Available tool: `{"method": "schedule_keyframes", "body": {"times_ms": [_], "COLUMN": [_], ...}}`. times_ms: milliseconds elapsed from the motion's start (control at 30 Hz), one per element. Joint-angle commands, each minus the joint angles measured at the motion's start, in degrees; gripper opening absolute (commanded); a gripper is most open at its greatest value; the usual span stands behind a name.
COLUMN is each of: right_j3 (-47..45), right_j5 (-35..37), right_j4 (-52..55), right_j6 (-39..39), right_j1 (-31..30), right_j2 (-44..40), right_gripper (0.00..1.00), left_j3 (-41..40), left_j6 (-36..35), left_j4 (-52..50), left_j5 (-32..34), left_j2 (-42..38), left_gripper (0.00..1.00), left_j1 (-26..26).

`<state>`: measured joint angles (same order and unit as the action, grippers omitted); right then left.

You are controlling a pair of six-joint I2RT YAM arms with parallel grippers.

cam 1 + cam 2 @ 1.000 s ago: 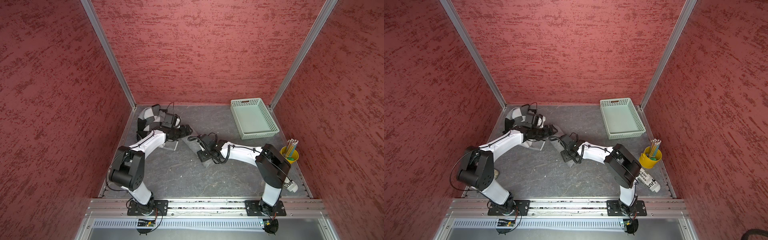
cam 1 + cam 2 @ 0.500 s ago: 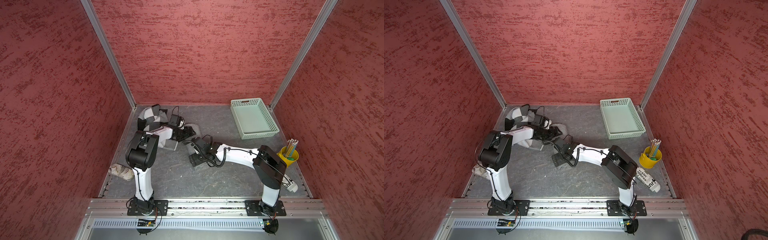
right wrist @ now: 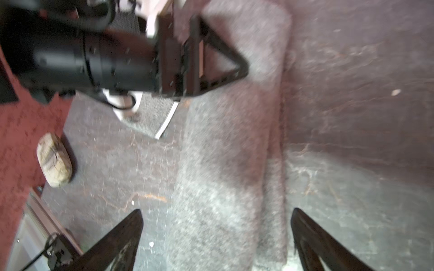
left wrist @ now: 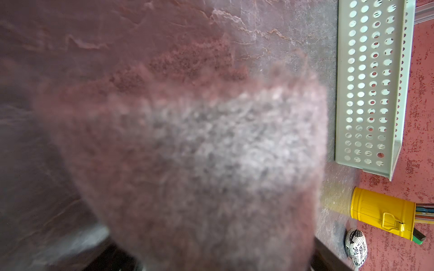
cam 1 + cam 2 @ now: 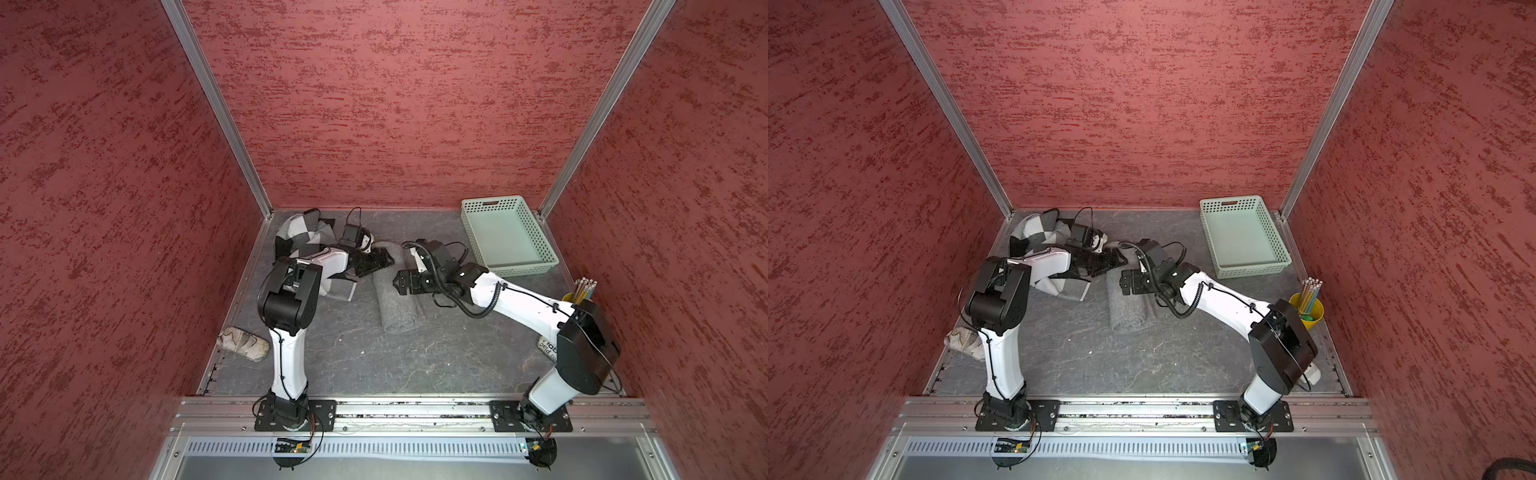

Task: Roll up the scarf and place it into the basket
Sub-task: Pick up the scarf at the center of the board.

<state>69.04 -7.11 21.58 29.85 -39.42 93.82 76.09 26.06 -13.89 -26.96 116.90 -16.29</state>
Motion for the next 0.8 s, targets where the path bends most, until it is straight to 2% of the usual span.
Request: {"method": "schedule_keyframes", "body": {"times_ms": [0, 100, 267, 400, 567, 767], "right_j3": [-3.02, -0.92, 2.35, 0.76, -2.89, -6.41], "right_j5": [-8.56, -12.48, -12.95, -14.54, -21.07, -25.67], "right_j4": [-7.46, -9.67, -8.8, -10.47, -17.27, -25.45], "right_j6": [2.06, 1.09, 0.13, 0.62, 4.0, 9.63], "right_j1": [4.09, 5.44, 7.0, 7.78, 7.78, 6.96], "right_j2": [2.32, 6.04, 12.92, 16.17, 19.35, 23.14], "right_gripper": [0.99, 0.99, 0.99, 0.99, 0.99, 0.87], "left_j3": [0.72, 0.98, 1.07, 1.21, 0.75, -0.86], "left_j6": [-0.06, 0.49, 0.8, 0.79, 1.7, 4.58], "left_j4": [-1.74, -2.02, -2.2, -2.46, -2.04, -0.13], "left_j5": [1.74, 2.26, 2.46, 2.7, 2.96, 4.19], "left_j2": [0.77, 1.39, 1.74, 1.75, 1.93, 1.66], "left_gripper": [0.86, 0.85, 0.85, 0.84, 0.81, 0.75], "left_j1": [0.21, 0.04, -0.14, -0.14, -0.14, -0.14]}}
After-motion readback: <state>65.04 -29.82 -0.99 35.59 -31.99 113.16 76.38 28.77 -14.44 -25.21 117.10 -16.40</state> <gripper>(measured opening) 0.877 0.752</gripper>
